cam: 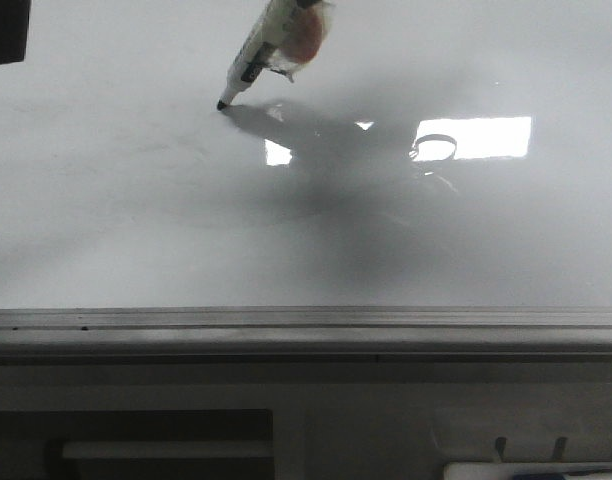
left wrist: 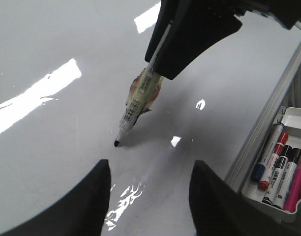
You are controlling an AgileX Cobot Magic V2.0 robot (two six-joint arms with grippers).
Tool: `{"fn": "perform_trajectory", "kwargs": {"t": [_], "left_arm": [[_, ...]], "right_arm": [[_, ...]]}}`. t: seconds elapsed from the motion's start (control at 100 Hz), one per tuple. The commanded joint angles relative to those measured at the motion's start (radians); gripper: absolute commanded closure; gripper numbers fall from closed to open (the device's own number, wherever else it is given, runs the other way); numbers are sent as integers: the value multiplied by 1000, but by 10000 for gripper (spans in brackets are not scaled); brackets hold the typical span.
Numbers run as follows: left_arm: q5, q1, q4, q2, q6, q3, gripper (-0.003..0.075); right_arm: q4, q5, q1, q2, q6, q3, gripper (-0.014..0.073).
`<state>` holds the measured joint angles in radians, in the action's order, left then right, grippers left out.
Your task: Write number 3 on whiteboard
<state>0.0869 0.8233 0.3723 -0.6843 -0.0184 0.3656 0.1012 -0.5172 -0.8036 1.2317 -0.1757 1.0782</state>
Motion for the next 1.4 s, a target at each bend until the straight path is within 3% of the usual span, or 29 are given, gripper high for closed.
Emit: {"fn": "perform_trajectory", "kwargs": {"t": [0.0, 0.32, 0.67, 1.04, 1.22, 1.39], "left_arm": [[65, 0, -16, 3, -10, 24, 384], [65, 0, -16, 3, -10, 24, 384], [65, 0, -22, 3, -10, 24, 384], [65, 0, -22, 3, -10, 24, 384], [65, 0, -22, 3, -10, 24, 384], [65, 0, -22, 3, -10, 24, 384]], "right_arm": [[20, 50, 15, -19, -4, 37, 655], [23, -100, 22, -63, 22, 30, 655], [13, -70, -17, -14, 22, 11, 655], [-12, -211, -44, -32, 48, 11, 655], [-14, -127, -122, 28, 48, 13, 655], [-19, -57, -132, 45, 57, 15, 655]]}}
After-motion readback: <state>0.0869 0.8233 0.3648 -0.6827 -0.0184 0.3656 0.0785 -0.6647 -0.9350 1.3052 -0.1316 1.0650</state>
